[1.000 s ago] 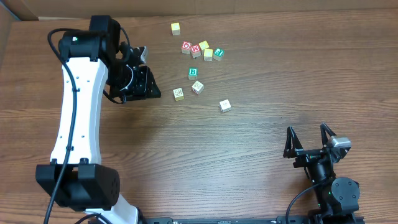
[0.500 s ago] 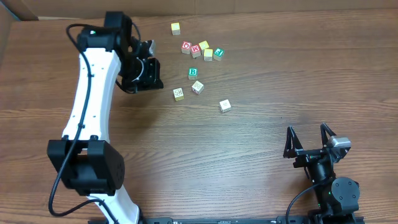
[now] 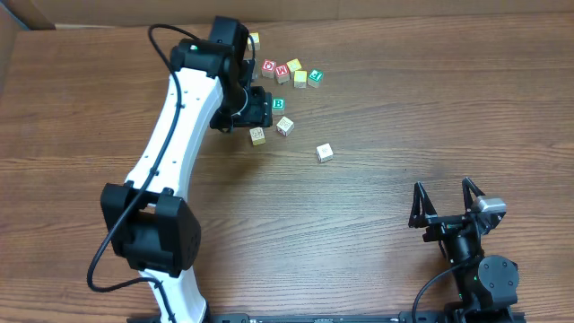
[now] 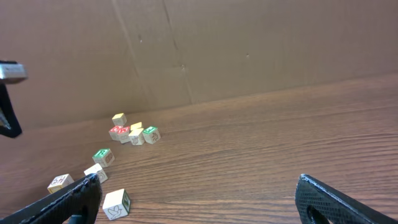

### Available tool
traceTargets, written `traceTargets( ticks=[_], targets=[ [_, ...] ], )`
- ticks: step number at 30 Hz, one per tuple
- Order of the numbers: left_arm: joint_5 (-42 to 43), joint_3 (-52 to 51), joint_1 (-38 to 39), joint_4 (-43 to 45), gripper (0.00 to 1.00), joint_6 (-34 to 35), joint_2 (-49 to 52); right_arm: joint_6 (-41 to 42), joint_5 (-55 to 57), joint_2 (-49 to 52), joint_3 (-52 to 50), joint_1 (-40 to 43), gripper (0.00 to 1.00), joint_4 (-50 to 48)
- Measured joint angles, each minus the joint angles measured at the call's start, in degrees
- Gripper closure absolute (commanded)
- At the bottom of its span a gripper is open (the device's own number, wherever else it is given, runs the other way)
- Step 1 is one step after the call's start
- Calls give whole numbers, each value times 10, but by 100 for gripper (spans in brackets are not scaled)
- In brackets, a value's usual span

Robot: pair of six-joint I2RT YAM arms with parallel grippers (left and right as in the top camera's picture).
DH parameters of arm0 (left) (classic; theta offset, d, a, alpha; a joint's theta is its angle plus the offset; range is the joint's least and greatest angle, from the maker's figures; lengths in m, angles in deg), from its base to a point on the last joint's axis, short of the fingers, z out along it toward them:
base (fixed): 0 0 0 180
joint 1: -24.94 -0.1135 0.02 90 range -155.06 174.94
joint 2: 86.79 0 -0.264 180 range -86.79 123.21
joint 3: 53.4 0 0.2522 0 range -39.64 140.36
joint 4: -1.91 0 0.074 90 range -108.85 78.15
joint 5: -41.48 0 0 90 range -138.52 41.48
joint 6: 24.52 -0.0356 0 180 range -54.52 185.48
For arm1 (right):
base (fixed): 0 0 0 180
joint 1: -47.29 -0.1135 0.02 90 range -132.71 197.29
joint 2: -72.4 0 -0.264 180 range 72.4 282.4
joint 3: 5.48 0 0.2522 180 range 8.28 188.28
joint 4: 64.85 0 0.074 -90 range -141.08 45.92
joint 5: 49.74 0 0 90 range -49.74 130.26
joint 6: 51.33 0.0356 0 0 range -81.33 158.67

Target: Flip 4 blocks

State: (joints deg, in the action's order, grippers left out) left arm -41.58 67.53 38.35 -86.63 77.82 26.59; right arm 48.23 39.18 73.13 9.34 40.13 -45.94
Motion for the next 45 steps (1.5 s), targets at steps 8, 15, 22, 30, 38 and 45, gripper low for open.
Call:
traceTargets(
  ticks=[8, 15, 22, 30, 38, 45],
  targets=[
    [-16, 0, 1, -2, 96, 7, 30, 0, 0, 0, 0, 0, 0, -7],
    [-17, 0, 1, -3, 96, 8, 37, 31, -42, 0, 0, 0, 0, -19],
    [-2, 0, -16, -11, 96, 9, 37, 58, -74, 2, 11, 0, 0, 52],
    [34, 0, -82, -16, 96, 9, 37, 64, -26, 95, 265, 0, 0, 190],
    [38, 0, -115, -19, 96, 12, 37, 67, -25, 419, 681, 0, 0, 426],
    [21, -1, -116, -21, 96, 13, 37, 68, -55, 744, 1074, 0, 0, 738]
  ],
)
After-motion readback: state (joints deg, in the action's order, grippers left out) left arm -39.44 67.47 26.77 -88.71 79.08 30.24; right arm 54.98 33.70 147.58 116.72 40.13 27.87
